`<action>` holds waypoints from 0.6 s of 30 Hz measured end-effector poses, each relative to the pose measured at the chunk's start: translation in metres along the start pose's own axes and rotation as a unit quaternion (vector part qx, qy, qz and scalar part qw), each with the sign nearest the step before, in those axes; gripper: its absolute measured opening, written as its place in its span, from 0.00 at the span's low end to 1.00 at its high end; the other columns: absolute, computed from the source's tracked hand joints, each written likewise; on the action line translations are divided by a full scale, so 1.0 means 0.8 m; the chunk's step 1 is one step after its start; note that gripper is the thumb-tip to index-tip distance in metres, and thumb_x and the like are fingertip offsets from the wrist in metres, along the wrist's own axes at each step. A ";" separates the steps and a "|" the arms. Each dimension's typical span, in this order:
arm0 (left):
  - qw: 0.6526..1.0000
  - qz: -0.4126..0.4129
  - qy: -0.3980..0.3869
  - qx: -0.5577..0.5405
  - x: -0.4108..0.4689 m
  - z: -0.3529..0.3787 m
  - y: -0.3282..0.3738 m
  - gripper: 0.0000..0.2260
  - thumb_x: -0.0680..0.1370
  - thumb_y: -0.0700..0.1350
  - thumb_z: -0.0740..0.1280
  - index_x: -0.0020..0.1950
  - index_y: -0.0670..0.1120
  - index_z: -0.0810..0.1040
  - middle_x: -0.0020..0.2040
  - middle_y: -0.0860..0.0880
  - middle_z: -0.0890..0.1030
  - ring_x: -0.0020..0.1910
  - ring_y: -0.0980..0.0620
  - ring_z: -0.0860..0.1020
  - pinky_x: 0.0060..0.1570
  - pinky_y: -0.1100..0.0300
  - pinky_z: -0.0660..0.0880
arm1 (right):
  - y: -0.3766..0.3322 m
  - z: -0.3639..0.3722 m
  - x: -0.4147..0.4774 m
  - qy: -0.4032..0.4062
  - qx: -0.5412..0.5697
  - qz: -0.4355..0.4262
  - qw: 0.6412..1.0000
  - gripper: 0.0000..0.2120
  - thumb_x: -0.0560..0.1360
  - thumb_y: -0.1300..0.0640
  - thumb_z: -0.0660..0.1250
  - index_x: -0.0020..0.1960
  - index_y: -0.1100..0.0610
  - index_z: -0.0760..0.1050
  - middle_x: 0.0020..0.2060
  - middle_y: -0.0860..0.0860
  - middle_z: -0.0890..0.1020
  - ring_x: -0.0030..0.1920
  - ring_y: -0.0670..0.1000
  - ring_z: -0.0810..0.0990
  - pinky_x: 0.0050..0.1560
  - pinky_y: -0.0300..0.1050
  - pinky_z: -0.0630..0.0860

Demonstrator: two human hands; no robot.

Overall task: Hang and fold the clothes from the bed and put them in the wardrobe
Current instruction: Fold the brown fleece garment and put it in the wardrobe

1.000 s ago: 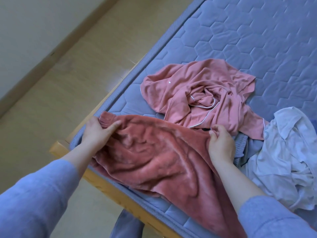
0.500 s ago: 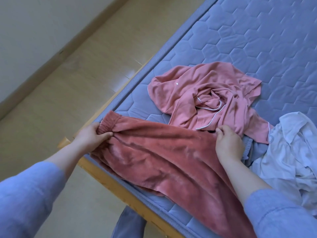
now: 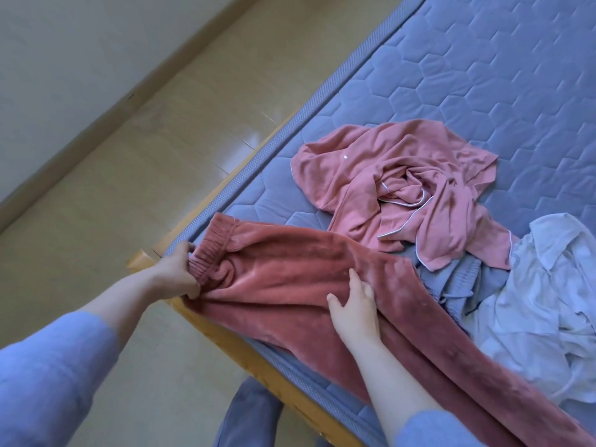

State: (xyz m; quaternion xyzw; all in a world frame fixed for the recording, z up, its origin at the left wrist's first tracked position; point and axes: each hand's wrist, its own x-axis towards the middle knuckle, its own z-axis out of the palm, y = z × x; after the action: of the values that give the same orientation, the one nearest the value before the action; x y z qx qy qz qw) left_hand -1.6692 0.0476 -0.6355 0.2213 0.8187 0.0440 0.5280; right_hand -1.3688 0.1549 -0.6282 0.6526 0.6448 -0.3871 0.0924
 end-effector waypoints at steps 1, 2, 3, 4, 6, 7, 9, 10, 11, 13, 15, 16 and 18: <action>1.000 0.001 -0.010 0.001 -0.002 -0.001 0.000 0.42 0.53 0.41 0.73 0.66 0.49 0.62 0.46 0.44 0.79 0.44 0.47 0.79 0.39 0.58 0.76 | -0.002 -0.002 0.003 -0.013 -0.001 0.007 1.000 0.33 0.78 0.53 0.65 0.78 0.55 0.56 0.71 0.57 0.64 0.71 0.56 0.66 0.70 0.44 0.60; 1.000 0.006 -0.017 -0.008 -0.003 0.000 0.000 0.44 0.53 0.43 0.76 0.67 0.49 0.62 0.47 0.46 0.79 0.44 0.49 0.79 0.38 0.59 0.76 | -0.005 -0.003 0.005 -0.017 0.003 0.013 1.000 0.33 0.77 0.53 0.65 0.78 0.55 0.56 0.70 0.57 0.64 0.70 0.56 0.67 0.69 0.44 0.61; 1.000 0.010 -0.015 -0.026 -0.003 0.001 0.001 0.45 0.53 0.46 0.79 0.66 0.50 0.64 0.48 0.48 0.79 0.44 0.52 0.79 0.36 0.61 0.75 | -0.008 -0.003 0.006 -0.009 0.012 0.018 1.000 0.32 0.77 0.53 0.65 0.78 0.55 0.57 0.69 0.57 0.66 0.69 0.56 0.69 0.68 0.44 0.63; 0.998 0.014 -0.005 -0.054 -0.003 0.004 0.003 0.44 0.51 0.52 0.80 0.64 0.50 0.66 0.48 0.49 0.79 0.45 0.54 0.79 0.36 0.62 0.75 | -0.012 -0.002 0.004 0.011 0.024 0.022 0.999 0.30 0.77 0.54 0.64 0.76 0.56 0.60 0.67 0.57 0.69 0.66 0.55 0.72 0.65 0.43 0.65; 0.994 0.018 0.043 -0.097 -0.002 0.009 0.009 0.40 0.50 0.62 0.78 0.57 0.50 0.71 0.48 0.51 0.80 0.45 0.53 0.80 0.38 0.58 0.78 | -0.017 0.007 -0.006 0.053 0.059 0.046 0.996 0.25 0.77 0.56 0.63 0.73 0.58 0.65 0.62 0.56 0.75 0.62 0.54 0.74 0.59 0.41 0.66; 0.992 0.022 0.072 -0.097 0.000 0.012 0.012 0.35 0.53 0.64 0.77 0.55 0.49 0.74 0.47 0.51 0.81 0.45 0.51 0.80 0.41 0.55 0.79 | -0.019 0.014 -0.012 0.058 0.086 0.073 0.992 0.25 0.77 0.56 0.63 0.73 0.59 0.65 0.62 0.56 0.76 0.62 0.54 0.74 0.59 0.41 0.66; 0.990 0.034 0.117 -0.072 0.002 0.016 0.019 0.28 0.60 0.62 0.77 0.51 0.48 0.77 0.46 0.48 0.82 0.44 0.49 0.80 0.44 0.52 0.79 | -0.021 0.028 -0.020 0.027 0.159 0.138 0.977 0.27 0.77 0.55 0.62 0.75 0.58 0.62 0.67 0.56 0.73 0.65 0.55 0.72 0.65 0.44 0.67; 0.989 0.036 0.123 -0.073 0.002 0.017 0.023 0.26 0.60 0.61 0.77 0.50 0.47 0.78 0.45 0.47 0.83 0.43 0.48 0.80 0.43 0.53 0.79 | -0.021 0.035 -0.021 0.005 0.206 0.163 0.965 0.30 0.77 0.55 0.63 0.76 0.56 0.58 0.70 0.56 0.70 0.67 0.56 0.71 0.69 0.49 0.67; 0.989 0.032 0.109 -0.098 -0.002 0.017 0.027 0.25 0.59 0.59 0.76 0.49 0.46 0.79 0.45 0.47 0.83 0.42 0.48 0.81 0.41 0.55 0.78 | -0.020 0.040 -0.020 -0.013 0.256 0.179 0.950 0.32 0.77 0.54 0.63 0.78 0.55 0.55 0.72 0.56 0.67 0.69 0.57 0.70 0.70 0.53 0.67; 0.982 0.040 0.062 -0.172 -0.016 0.015 0.037 0.23 0.58 0.56 0.73 0.48 0.47 0.80 0.44 0.46 0.85 0.41 0.49 0.83 0.38 0.58 0.78 | -0.018 0.042 -0.015 -0.030 0.323 0.191 0.926 0.35 0.77 0.56 0.64 0.79 0.52 0.50 0.74 0.54 0.64 0.70 0.56 0.69 0.71 0.56 0.67; 0.974 0.083 0.044 -0.207 -0.034 0.014 0.048 0.25 0.56 0.57 0.72 0.50 0.48 0.80 0.47 0.47 0.85 0.46 0.48 0.83 0.46 0.54 0.80 | -0.015 0.036 -0.011 -0.046 0.381 0.195 0.903 0.36 0.78 0.58 0.64 0.79 0.49 0.47 0.75 0.53 0.64 0.71 0.55 0.68 0.71 0.57 0.67; 0.969 0.109 0.041 -0.218 -0.045 0.014 0.053 0.27 0.56 0.57 0.71 0.53 0.50 0.79 0.49 0.48 0.84 0.50 0.47 0.82 0.52 0.51 0.79 | -0.012 0.033 -0.010 -0.058 0.418 0.198 0.885 0.36 0.79 0.60 0.63 0.79 0.49 0.47 0.75 0.53 0.64 0.71 0.54 0.69 0.71 0.57 0.67; 0.956 0.163 0.032 -0.243 -0.067 0.019 0.066 0.29 0.57 0.58 0.70 0.57 0.52 0.77 0.53 0.49 0.83 0.54 0.49 0.81 0.59 0.49 0.76 | -0.007 0.022 -0.012 -0.089 0.486 0.204 0.845 0.35 0.80 0.61 0.62 0.79 0.49 0.47 0.75 0.52 0.64 0.71 0.54 0.68 0.69 0.58 0.68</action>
State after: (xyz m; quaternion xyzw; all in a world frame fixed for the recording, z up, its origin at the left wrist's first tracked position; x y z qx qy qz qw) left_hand -1.6205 0.0709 -0.5804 0.2148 0.7524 0.3343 0.5253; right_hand -1.3792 0.1373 -0.6319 0.6935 0.2159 -0.6796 -0.1029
